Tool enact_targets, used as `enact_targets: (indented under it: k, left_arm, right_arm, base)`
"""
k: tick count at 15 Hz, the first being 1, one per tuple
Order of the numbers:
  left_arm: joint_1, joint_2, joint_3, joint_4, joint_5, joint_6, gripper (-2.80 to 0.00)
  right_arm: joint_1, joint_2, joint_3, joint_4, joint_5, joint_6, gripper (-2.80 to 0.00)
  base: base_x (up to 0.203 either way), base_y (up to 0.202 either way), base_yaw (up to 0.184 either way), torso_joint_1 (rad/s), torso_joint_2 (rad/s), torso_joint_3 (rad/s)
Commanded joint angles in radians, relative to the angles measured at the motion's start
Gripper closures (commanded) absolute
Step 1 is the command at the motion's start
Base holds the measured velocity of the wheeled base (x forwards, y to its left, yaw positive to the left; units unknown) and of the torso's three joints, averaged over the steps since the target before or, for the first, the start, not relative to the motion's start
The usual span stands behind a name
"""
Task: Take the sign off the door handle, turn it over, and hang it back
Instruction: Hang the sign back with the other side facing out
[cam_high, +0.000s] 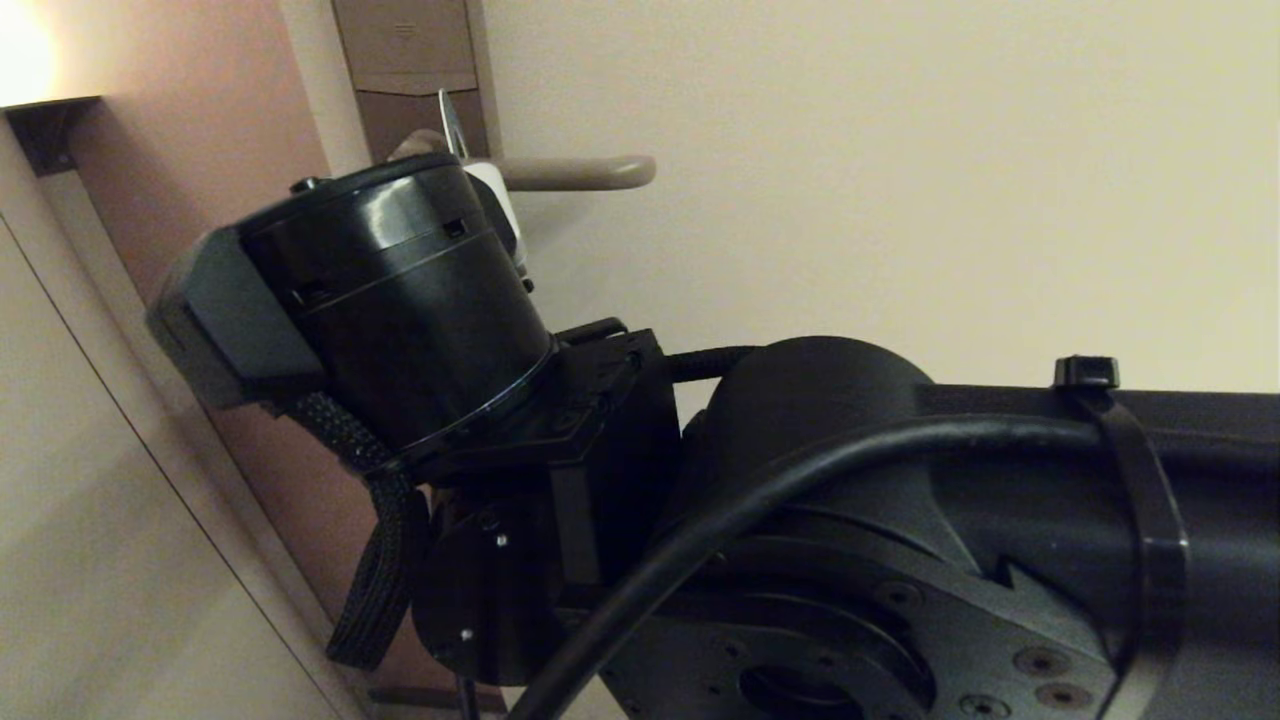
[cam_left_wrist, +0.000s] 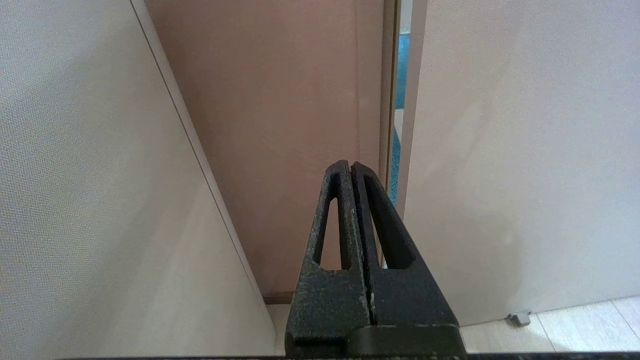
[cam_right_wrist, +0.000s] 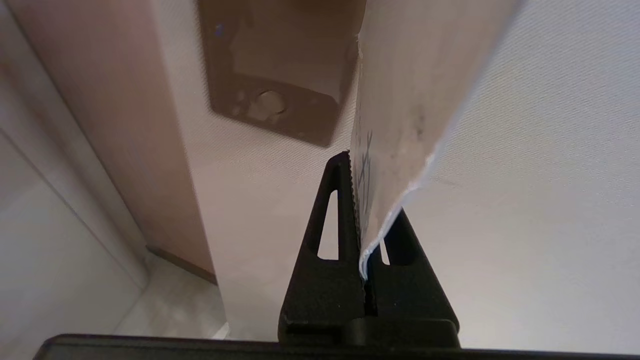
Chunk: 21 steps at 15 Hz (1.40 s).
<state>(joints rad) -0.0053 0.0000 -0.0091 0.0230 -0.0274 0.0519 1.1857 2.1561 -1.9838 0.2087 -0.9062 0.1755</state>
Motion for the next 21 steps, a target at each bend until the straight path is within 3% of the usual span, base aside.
enact_targets:
  k: [1, 12, 13, 21]
  left_arm:
    - [-0.001, 0.000, 0.000, 0.000, 0.000, 0.000, 0.00]
    - [-0.001, 0.000, 0.000, 0.000, 0.000, 0.000, 0.00]
    - [-0.001, 0.000, 0.000, 0.000, 0.000, 0.000, 0.00]
    - [-0.001, 0.000, 0.000, 0.000, 0.000, 0.000, 0.00]
  right_arm:
    - [0.003, 0.009, 0.000, 0.001, -0.004, 0.001, 0.00]
    - [0.002, 0.022, 0.002, -0.019, 0.024, 0.000, 0.00]
    - [0.002, 0.024, 0.002, -0.019, 0.024, 0.002, -2.80]
    - [0.003, -0.012, 0.005, -0.008, 0.021, 0.001, -2.80]
  base:
    - [0.000, 0.000, 0.000, 0.000, 0.00, 0.000]
    - [0.000, 0.000, 0.000, 0.000, 0.00, 0.000]
    - [0.000, 0.000, 0.000, 0.000, 0.00, 0.000]
    - [0.000, 0.000, 0.000, 0.000, 0.00, 0.000]
